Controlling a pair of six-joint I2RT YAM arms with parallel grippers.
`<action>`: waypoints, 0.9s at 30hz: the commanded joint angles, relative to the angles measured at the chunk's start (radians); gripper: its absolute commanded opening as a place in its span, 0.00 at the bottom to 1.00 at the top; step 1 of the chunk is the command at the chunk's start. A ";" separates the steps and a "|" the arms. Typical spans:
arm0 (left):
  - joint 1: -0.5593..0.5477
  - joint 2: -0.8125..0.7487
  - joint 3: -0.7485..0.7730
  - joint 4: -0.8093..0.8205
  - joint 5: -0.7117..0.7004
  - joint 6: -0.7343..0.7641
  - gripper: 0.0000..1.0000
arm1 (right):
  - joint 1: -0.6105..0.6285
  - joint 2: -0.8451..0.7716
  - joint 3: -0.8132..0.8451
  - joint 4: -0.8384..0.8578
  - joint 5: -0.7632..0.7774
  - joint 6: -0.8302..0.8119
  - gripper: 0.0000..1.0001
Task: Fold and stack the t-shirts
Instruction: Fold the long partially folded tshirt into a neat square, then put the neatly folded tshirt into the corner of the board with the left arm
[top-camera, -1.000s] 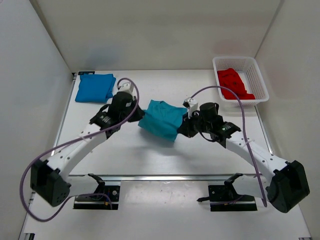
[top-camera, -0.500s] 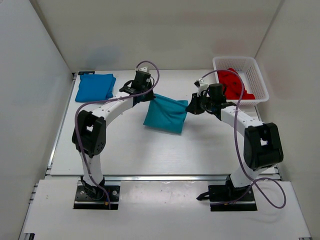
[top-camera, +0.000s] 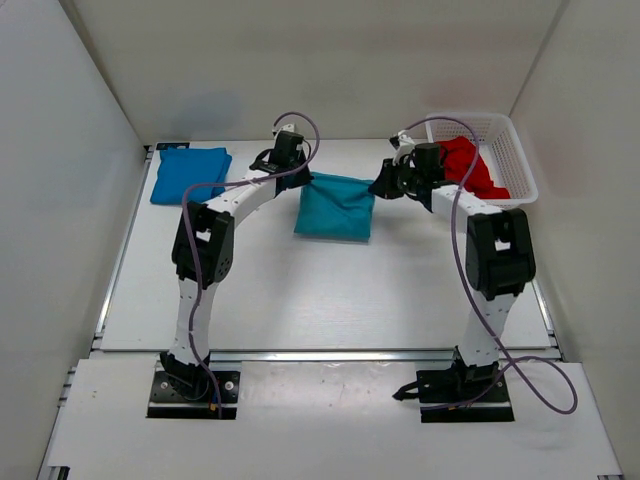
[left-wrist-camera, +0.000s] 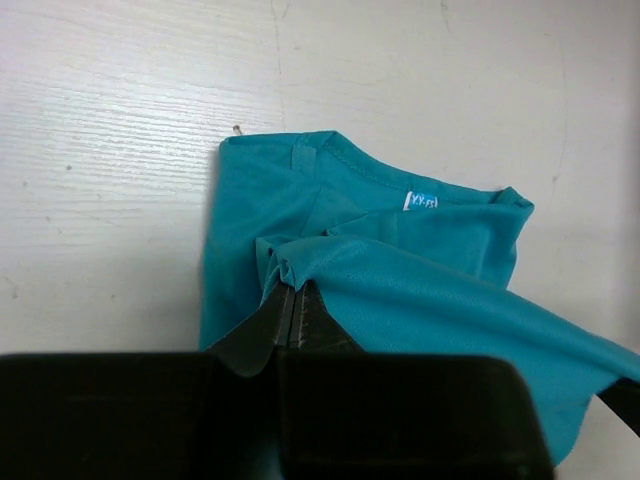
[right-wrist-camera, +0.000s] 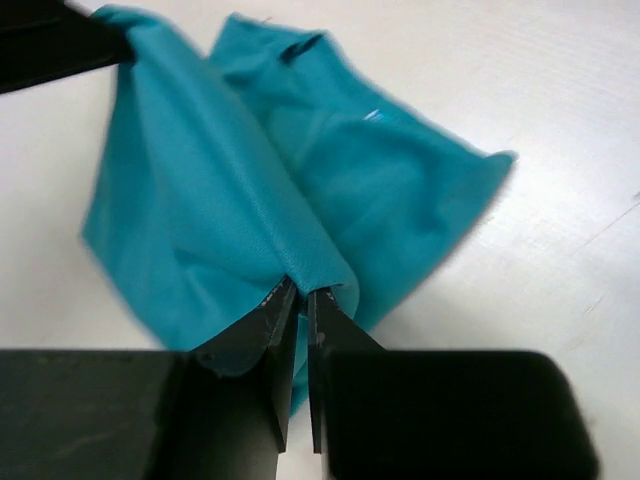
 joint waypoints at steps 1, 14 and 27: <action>0.024 0.052 0.104 0.027 -0.046 -0.037 0.09 | -0.033 0.136 0.159 0.086 0.050 0.029 0.07; 0.058 -0.031 0.051 -0.021 0.032 0.035 0.99 | 0.044 0.091 0.257 -0.168 0.130 -0.027 0.80; 0.047 -0.062 -0.179 0.036 0.094 0.078 0.82 | 0.092 -0.054 -0.105 0.102 -0.086 0.083 0.63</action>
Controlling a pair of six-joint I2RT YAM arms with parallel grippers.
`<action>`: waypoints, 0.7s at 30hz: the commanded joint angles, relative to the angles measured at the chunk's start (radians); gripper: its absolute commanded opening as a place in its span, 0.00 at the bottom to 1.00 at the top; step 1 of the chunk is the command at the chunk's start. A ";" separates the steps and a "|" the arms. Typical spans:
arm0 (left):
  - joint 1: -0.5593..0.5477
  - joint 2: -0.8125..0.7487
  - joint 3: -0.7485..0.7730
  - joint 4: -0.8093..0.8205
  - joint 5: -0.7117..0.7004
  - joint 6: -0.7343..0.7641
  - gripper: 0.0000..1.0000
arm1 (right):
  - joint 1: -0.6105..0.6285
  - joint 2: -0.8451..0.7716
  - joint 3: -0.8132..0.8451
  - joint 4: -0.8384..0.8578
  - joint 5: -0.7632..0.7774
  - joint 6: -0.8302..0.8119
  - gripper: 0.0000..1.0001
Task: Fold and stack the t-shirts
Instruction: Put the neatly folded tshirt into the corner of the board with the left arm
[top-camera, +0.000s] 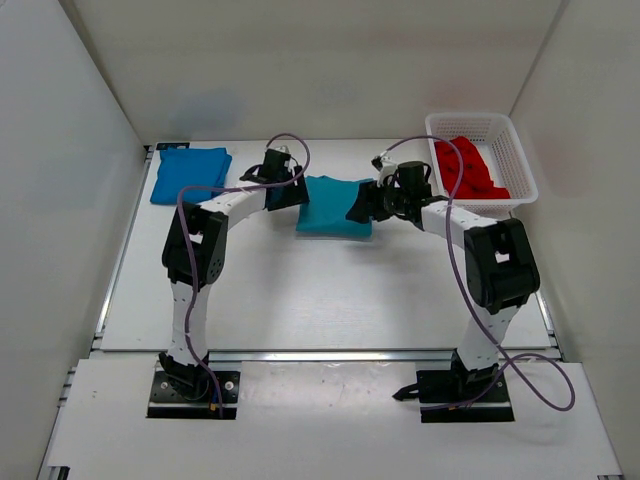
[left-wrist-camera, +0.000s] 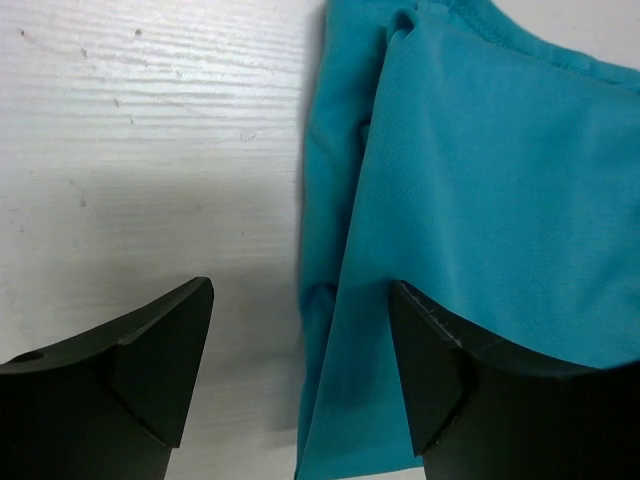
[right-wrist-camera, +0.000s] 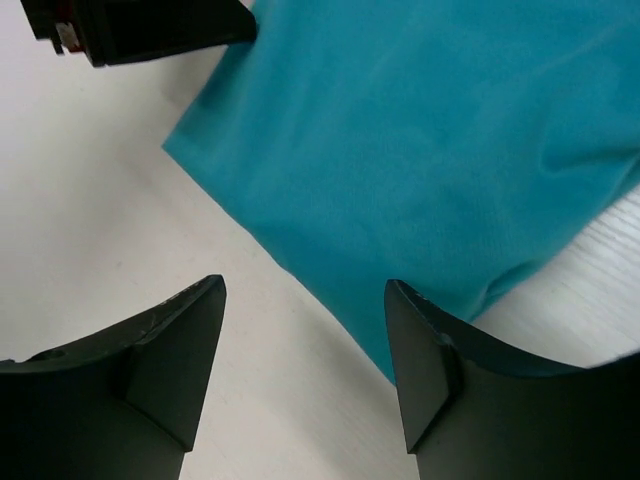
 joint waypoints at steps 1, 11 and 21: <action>0.003 -0.022 0.018 0.041 0.027 0.009 0.81 | -0.015 0.048 0.046 0.148 -0.101 0.050 0.62; -0.024 0.132 0.151 0.020 0.067 0.000 0.68 | -0.063 0.181 0.056 0.196 -0.157 0.102 0.53; -0.054 0.118 0.084 0.035 0.113 0.030 0.36 | -0.070 0.161 0.059 0.197 -0.170 0.108 0.51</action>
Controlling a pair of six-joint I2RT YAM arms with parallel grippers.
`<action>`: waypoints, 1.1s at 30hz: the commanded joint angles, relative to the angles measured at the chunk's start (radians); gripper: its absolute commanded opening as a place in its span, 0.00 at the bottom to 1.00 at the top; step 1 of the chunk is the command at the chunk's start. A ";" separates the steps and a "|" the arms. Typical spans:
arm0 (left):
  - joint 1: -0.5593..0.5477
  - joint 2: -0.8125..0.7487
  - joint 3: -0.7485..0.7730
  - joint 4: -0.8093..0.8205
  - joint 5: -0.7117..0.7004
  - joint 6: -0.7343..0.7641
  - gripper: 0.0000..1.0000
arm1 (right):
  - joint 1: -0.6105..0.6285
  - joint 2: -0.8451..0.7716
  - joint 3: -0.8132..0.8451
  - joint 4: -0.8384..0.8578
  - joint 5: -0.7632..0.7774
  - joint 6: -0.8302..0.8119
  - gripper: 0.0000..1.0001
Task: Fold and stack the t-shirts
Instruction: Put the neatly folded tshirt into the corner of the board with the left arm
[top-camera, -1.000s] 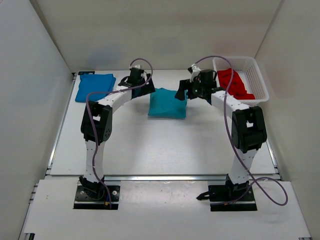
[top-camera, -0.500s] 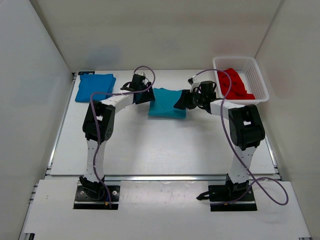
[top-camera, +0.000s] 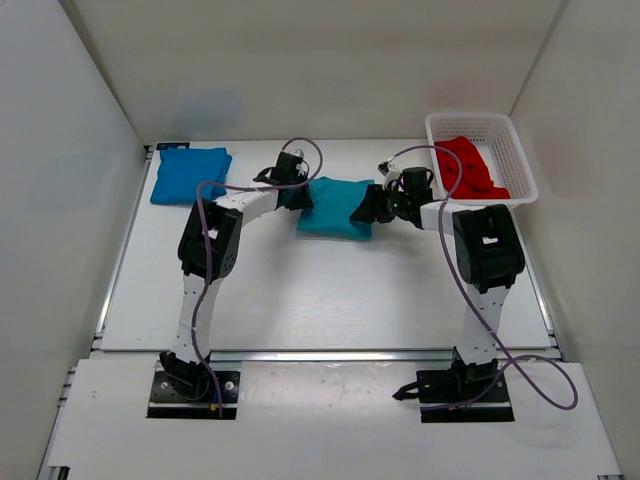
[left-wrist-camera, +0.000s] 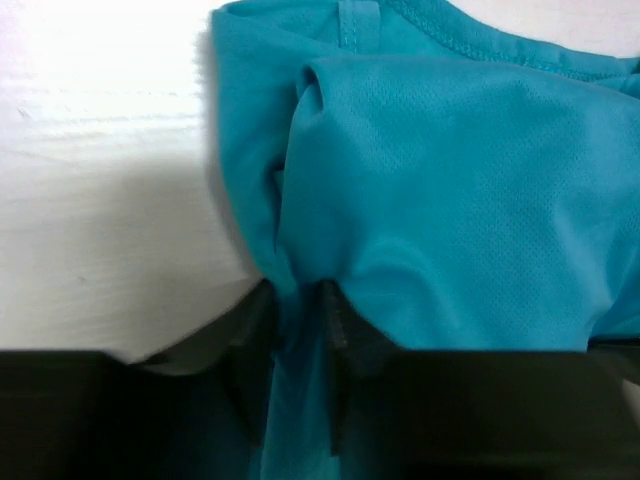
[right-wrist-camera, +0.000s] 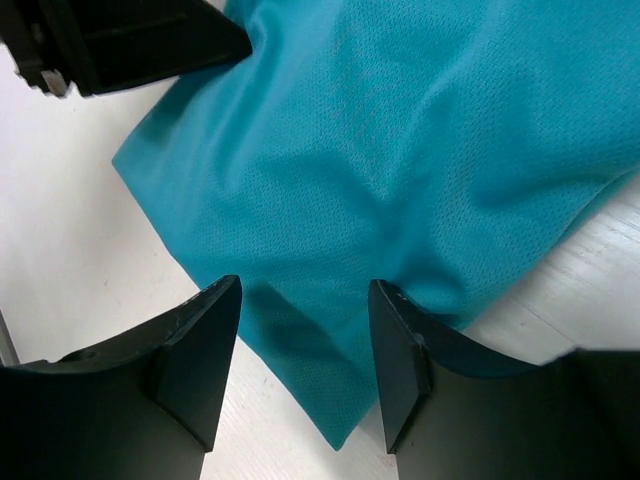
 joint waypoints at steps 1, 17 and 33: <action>-0.019 -0.020 -0.036 -0.005 0.035 0.027 0.28 | -0.004 -0.056 0.021 0.042 -0.031 -0.005 0.51; 0.039 -0.145 0.123 -0.137 0.017 0.209 0.00 | -0.027 -0.571 -0.293 0.001 0.115 -0.088 0.89; 0.228 -0.133 0.416 -0.339 0.041 0.487 0.00 | -0.052 -0.845 -0.496 -0.125 0.365 -0.151 0.91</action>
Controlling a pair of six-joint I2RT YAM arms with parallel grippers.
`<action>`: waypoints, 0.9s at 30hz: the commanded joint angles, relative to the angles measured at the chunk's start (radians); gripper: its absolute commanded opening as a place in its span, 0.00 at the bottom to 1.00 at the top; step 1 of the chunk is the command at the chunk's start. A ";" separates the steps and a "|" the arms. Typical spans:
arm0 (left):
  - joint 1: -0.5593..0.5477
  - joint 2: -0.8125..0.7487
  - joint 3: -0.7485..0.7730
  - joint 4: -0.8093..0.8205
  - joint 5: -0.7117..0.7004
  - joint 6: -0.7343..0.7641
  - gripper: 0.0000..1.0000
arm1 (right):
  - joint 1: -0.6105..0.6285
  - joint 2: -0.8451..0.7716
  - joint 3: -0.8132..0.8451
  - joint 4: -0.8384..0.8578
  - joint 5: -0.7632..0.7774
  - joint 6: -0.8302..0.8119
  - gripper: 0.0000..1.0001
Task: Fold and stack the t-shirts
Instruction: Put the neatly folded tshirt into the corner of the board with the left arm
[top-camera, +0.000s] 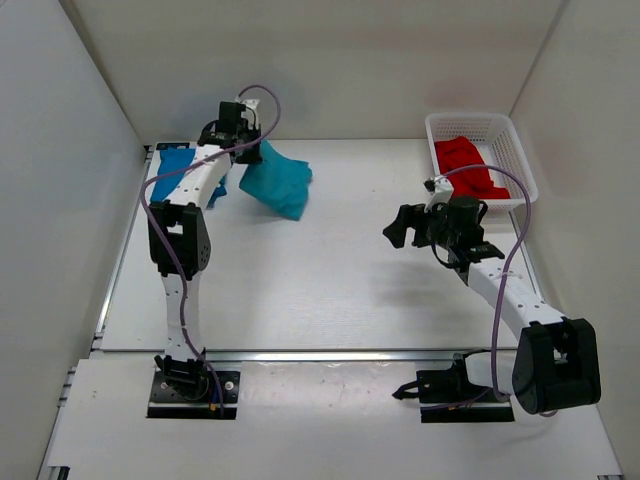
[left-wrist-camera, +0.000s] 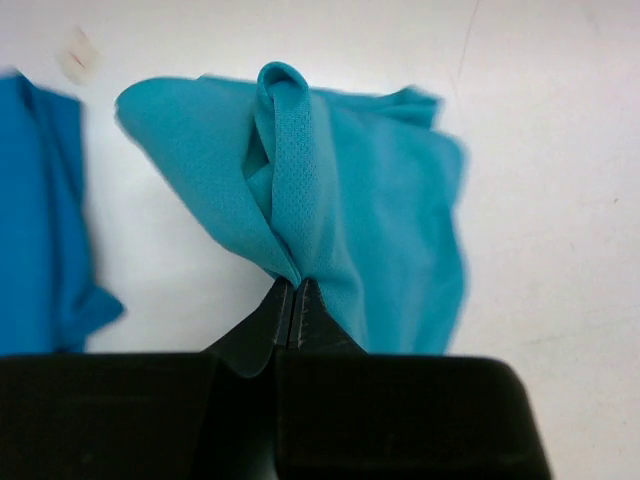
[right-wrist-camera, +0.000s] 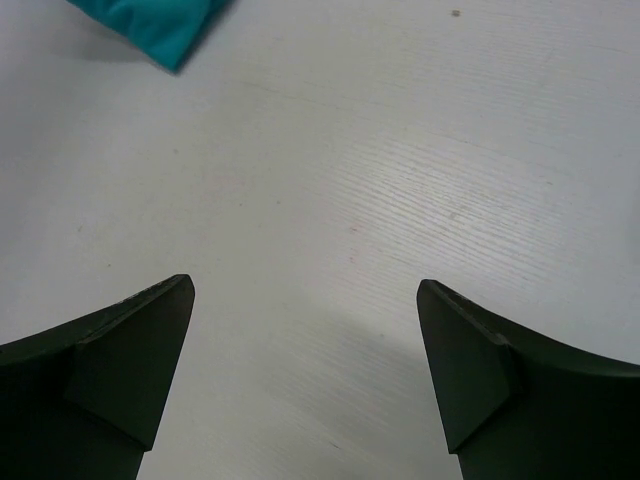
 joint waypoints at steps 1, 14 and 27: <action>0.023 -0.058 0.126 -0.034 0.020 0.100 0.00 | 0.003 -0.027 0.008 -0.002 0.064 -0.025 0.91; 0.166 0.023 0.338 -0.108 0.013 0.220 0.00 | -0.010 -0.001 0.031 -0.109 0.097 -0.062 0.91; 0.345 0.110 0.321 -0.043 -0.082 0.191 0.00 | 0.084 0.030 0.089 -0.160 0.149 -0.025 0.90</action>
